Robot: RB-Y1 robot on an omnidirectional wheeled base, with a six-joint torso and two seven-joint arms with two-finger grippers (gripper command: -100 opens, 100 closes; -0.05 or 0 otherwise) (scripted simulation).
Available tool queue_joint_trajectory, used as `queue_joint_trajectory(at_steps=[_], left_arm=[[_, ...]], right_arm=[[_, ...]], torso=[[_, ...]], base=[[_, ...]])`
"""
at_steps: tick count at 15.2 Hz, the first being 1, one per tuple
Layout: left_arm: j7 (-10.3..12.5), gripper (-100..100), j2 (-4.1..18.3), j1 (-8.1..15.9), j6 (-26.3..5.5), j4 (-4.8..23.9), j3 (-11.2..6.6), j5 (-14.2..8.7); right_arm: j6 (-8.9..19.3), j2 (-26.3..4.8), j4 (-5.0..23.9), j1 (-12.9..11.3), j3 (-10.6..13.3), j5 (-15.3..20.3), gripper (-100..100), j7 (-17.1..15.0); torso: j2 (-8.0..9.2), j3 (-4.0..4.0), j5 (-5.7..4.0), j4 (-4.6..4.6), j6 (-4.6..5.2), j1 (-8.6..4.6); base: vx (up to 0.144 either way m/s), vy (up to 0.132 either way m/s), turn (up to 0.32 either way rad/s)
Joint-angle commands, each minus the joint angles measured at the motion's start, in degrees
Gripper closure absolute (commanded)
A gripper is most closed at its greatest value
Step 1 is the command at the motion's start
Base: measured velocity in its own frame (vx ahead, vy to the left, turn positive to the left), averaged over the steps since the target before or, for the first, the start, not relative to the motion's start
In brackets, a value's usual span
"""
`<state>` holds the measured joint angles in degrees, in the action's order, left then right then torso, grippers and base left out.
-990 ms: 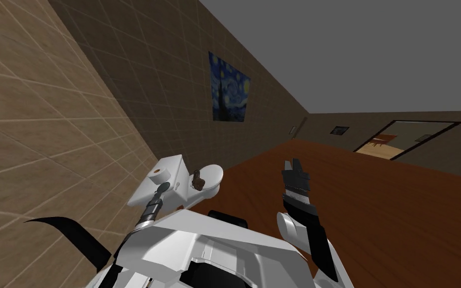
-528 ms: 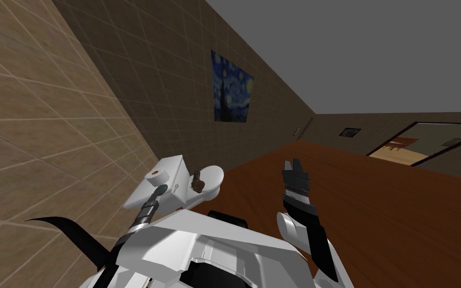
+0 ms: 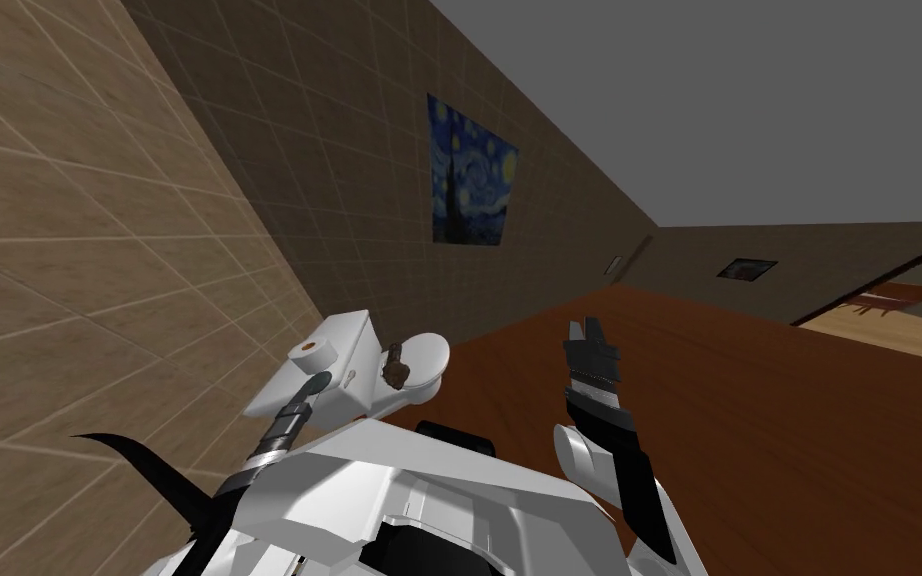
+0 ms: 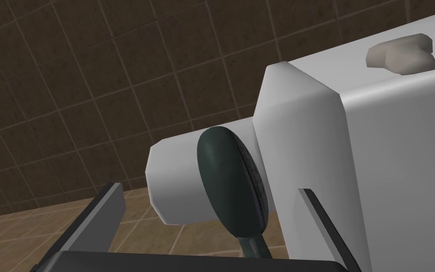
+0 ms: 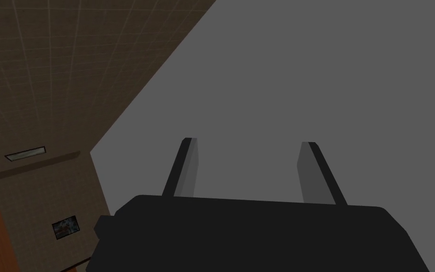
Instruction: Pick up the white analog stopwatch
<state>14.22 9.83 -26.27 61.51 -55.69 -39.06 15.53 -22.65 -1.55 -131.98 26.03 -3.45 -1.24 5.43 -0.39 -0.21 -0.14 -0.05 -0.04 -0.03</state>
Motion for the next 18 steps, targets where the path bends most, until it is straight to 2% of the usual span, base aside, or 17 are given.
queue_joint_trajectory(at_steps=[1,2,4,5,6,7,8,10,11,13,14,15,16,17,18], left_arm=[[0.98,-100,0.38,0.31,0.96,0.70,-0.95,1.80],[3.38,-100,1.15,1.29,3.10,2.80,-3.34,3.78],[3.38,-100,1.15,1.29,3.10,2.80,-3.34,5.19],[5.78,-100,1.92,2.27,5.25,4.90,-5.73,7.16],[5.78,-100,1.92,2.27,5.25,4.90,-5.73,8.34],[5.78,-100,1.92,2.27,5.25,4.90,-5.73,8.58],[8.18,-100,2.69,3.25,7.39,7.00,-8.13,10.55],[8.18,-100,2.69,3.25,7.39,7.00,-8.13,11.98],[10.58,-100,3.46,4.23,9.53,9.09,-10.52,13.95],[10.58,-100,3.46,4.23,9.53,9.09,-10.52,15.37],[12.98,-100,4.23,5.21,11.67,11.19,-12.92,17.34],[12.98,-100,4.23,5.21,11.67,11.19,-12.92,18.52],[12.98,-100,4.23,5.21,11.67,11.19,-12.92,18.76],[12.66,-100,4.00,4.97,11.15,10.57,-12.54,17.90],[12.82,100,4.02,5.01,11.32,10.67,-12.62,18.09]], right_arm=[[0.00,0.00,0.00,0.00,0.00,0.00,0,0.00],[0.00,0.00,0.00,0.00,0.00,0.00,0,0.00],[0.00,0.00,0.00,0.00,0.00,0.00,0,0.00],[0.00,0.00,0.00,-0.01,0.00,0.00,0,0.00],[0.00,0.00,0.00,0.00,0.00,0.00,0,0.00],[0.00,0.00,0.00,0.00,0.00,0.00,0,0.00],[0.00,0.00,0.00,0.00,0.00,0.00,0,0.00],[0.00,0.00,0.00,0.00,0.00,0.00,0,0.00],[0.00,0.00,0.00,0.00,0.00,0.00,0,0.00],[0.00,0.00,0.00,0.00,0.00,0.00,0,0.00],[0.00,0.00,0.00,-0.01,0.00,0.00,0,0.00],[0.00,0.00,0.00,0.00,0.00,0.00,0,0.00],[0.00,0.00,0.00,0.00,0.00,0.00,0,0.00],[0.00,0.00,0.00,-0.01,0.00,0.00,0,0.00],[0.00,0.00,0.00,-0.01,0.00,0.00,0,0.00]], torso=[[0.00,0.00,0.00,0.00,0.00,0.00],[0.02,0.02,0.00,0.02,0.06,0.03],[-0.04,-0.01,0.00,0.02,0.07,0.03],[-0.01,0.00,0.00,0.03,0.11,0.04],[-0.09,-0.03,-0.02,0.04,0.10,0.10],[-0.16,-0.07,-0.02,0.02,0.11,0.12],[-0.17,-0.07,-0.01,0.04,0.19,0.13],[-0.26,-0.11,-0.02,0.03,0.20,0.07],[-0.25,-0.11,-0.02,0.03,0.22,0.10],[-0.28,-0.12,-0.02,0.03,0.20,0.14],[-0.24,-0.11,-0.02,0.03,0.22,0.18],[-0.28,-0.12,-0.01,0.03,0.19,0.19],[-0.30,-0.14,-0.01,0.02,0.20,0.18],[-0.25,-0.11,-0.01,0.03,0.23,0.20],[-0.16,-0.07,0.00,0.05,0.23,0.25]], base=[[0.066,-0.021,0.082],[0.076,-0.022,0.175],[0.075,-0.030,0.101],[0.091,-0.022,0.133],[0.108,-0.029,0.153],[0.079,-0.028,0.084],[0.084,-0.041,0.143],[0.091,-0.046,0.108],[0.084,-0.037,0.137],[0.081,-0.038,0.110],[0.091,-0.033,0.169],[0.096,-0.041,0.172],[0.069,-0.033,0.048],[0.036,-0.017,0.003],[0.013,-0.008,0.012]])
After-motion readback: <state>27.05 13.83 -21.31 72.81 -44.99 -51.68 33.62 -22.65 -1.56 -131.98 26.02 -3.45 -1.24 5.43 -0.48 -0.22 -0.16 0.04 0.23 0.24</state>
